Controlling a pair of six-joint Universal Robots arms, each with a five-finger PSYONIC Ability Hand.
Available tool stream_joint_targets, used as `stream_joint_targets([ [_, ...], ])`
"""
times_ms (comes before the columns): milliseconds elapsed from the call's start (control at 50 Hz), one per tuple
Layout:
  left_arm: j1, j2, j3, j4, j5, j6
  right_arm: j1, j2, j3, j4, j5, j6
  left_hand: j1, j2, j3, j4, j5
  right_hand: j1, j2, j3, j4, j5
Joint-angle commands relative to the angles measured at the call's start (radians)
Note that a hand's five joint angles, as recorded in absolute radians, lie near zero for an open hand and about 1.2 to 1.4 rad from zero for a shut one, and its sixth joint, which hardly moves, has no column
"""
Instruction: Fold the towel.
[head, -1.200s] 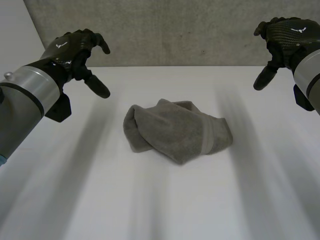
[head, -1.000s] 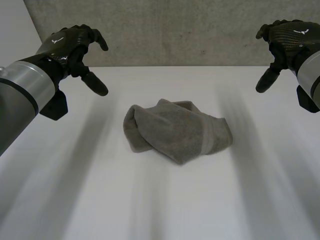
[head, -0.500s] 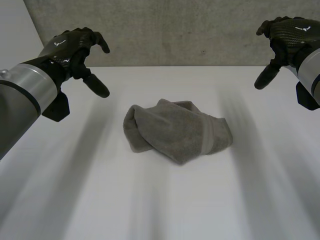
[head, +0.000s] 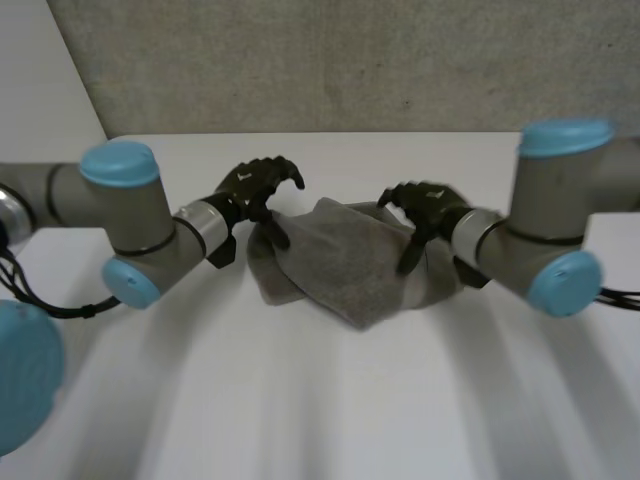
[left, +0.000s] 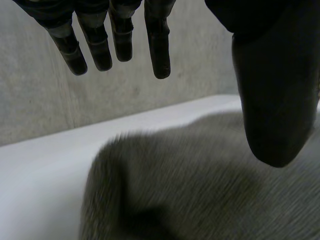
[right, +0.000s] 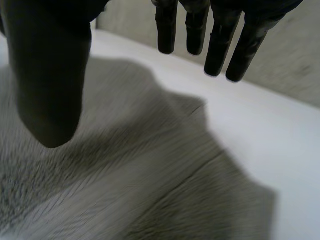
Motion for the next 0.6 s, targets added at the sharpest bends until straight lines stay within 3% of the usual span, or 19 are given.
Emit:
stream_joint_targets([
  [20, -0.001, -0.168, 0.149, -0.007, -0.012, 0.155, 0.072, 0.185, -0.116, -0.003, 0.022, -0.007, 0.111, 0.120, 0.118, 0.109, 0.134, 0.283, 0.284, 0.282, 0.282, 0.277],
  [40, -0.001, -0.177, 0.156, -0.014, -0.013, 0.192, 0.076, 0.207, -0.139, 0.003, 0.028, -0.007, 0.286, 0.296, 0.293, 0.284, 0.310, 0.534, 0.535, 0.533, 0.533, 0.528],
  [60, -0.001, -0.177, 0.157, -0.014, -0.013, 0.192, 0.076, 0.215, -0.152, 0.006, 0.032, -0.009, 0.288, 0.297, 0.295, 0.286, 0.312, 0.792, 0.793, 0.792, 0.791, 0.787],
  [80, -0.003, -0.175, 0.152, -0.023, -0.015, 0.218, 0.076, 0.215, -0.152, 0.006, 0.032, -0.009, 0.547, 0.556, 0.553, 0.545, 0.570, 0.795, 0.796, 0.794, 0.794, 0.789],
  [100, -0.006, -0.171, 0.147, -0.037, -0.015, 0.232, 0.076, 0.207, -0.155, 0.008, 0.030, -0.012, 0.747, 0.756, 0.754, 0.745, 0.771, 1.001, 1.002, 1.001, 1.000, 0.996],
  [140, -0.015, -0.153, 0.137, -0.053, -0.016, 0.238, 0.076, 0.188, -0.153, 0.008, 0.022, -0.009, 0.836, 0.845, 0.843, 0.834, 0.860, 1.089, 1.091, 1.089, 1.089, 1.084],
  [220, -0.037, -0.036, 0.062, -0.109, -0.015, 0.241, 0.063, 0.054, -0.118, 0.004, 0.021, -0.006, 0.995, 1.005, 1.002, 0.993, 1.019, 1.090, 1.092, 1.090, 1.089, 1.085],
  [280, -0.038, 0.016, 0.009, -0.120, -0.013, 0.241, 0.059, 0.003, -0.089, 0.004, 0.018, -0.011, 0.999, 1.008, 1.005, 0.996, 1.022, 1.090, 1.092, 1.090, 1.089, 1.085],
  [400, -0.043, 0.242, -0.293, -0.112, 0.000, 0.243, 0.059, -0.175, 0.097, 0.035, -0.034, -0.050, 0.987, 0.996, 0.993, 0.985, 1.010, 1.090, 1.092, 1.090, 1.089, 1.085],
  [460, -0.047, 0.338, -0.458, -0.097, 0.000, 0.243, 0.067, -0.233, 0.219, 0.054, -0.064, -0.144, 0.975, 0.984, 0.982, 0.973, 0.999, 1.090, 1.092, 1.090, 1.089, 1.085],
  [540, -0.054, 0.459, -0.715, -0.069, 0.002, 0.243, 0.072, -0.279, 0.391, 0.104, -0.057, -0.396, 0.955, 0.964, 0.961, 0.953, 0.978, 1.090, 1.092, 1.090, 1.089, 1.085],
  [560, -0.064, 0.488, -0.786, -0.055, 0.002, 0.243, 0.069, -0.293, 0.440, 0.125, -0.047, -0.496, 0.943, 0.952, 0.950, 0.941, 0.966, 0.960, 0.962, 0.960, 0.960, 0.955],
  [580, -0.064, 0.489, -0.787, -0.055, 0.002, 0.243, 0.069, -0.293, 0.440, 0.126, -0.047, -0.497, 0.943, 0.952, 0.949, 0.941, 0.966, 0.959, 0.960, 0.959, 0.958, 0.954],
  [600, -0.078, 0.509, -0.845, -0.041, 0.002, 0.243, 0.060, -0.303, 0.480, 0.141, -0.025, -0.586, 0.931, 0.940, 0.938, 0.929, 0.955, 0.741, 0.742, 0.741, 0.740, 0.736],
])
